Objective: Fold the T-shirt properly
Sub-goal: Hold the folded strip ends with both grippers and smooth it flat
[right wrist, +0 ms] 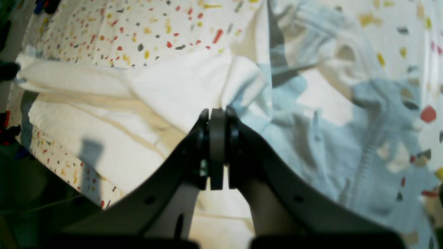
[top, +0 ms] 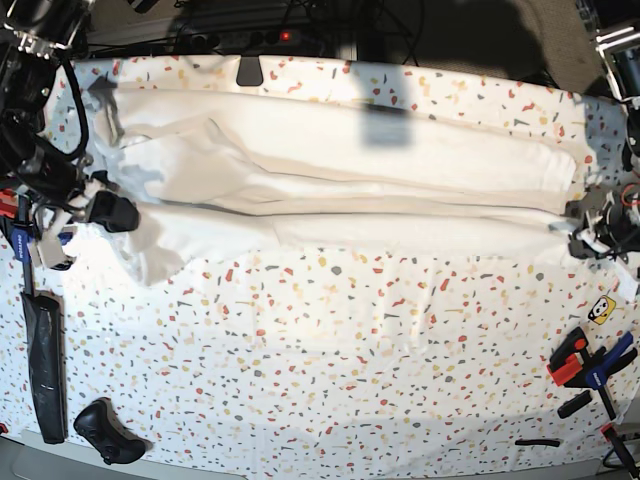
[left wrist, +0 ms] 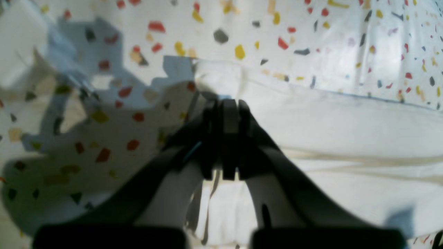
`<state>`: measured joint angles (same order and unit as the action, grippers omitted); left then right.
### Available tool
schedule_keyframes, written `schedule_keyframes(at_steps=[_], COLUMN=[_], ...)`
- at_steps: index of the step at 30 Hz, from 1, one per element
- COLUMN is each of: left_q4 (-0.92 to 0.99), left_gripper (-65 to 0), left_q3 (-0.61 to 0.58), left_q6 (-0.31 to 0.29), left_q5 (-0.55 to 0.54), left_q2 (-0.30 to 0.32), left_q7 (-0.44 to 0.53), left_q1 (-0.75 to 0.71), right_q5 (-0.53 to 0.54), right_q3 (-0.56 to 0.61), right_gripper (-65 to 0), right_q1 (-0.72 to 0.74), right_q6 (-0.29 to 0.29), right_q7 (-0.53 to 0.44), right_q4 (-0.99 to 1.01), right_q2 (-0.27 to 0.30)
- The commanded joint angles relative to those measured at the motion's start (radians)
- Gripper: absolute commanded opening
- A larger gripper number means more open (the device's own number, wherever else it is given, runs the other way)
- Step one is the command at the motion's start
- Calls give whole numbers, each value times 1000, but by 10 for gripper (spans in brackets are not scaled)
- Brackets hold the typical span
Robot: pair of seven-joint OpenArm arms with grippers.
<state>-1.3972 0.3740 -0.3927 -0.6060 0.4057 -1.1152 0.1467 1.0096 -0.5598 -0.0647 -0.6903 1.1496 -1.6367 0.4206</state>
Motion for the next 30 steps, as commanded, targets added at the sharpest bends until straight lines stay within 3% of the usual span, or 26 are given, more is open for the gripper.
schedule_keyframes(at_steps=[1,10,30], left_q4=[-26,-150,-167], left_gripper=[-650,-650,-650], left_q3=[7,7,7], left_q6=[0,21,37], left_q5=[-12,31,74], left_q2=[18,18,5], left_q7=[12,21,33], left_q1=[8,-82,-166], right_q5=[28,20,20], right_q3=[-22,-114,-117], right_gripper=[-650,-650,-650], right_q1=[5,-76,-235], right_q6=[-8,-8,-8], right_q7=[-24,-24,-24], right_q4=[-19,-19,-19], right_q2=[19,20,3])
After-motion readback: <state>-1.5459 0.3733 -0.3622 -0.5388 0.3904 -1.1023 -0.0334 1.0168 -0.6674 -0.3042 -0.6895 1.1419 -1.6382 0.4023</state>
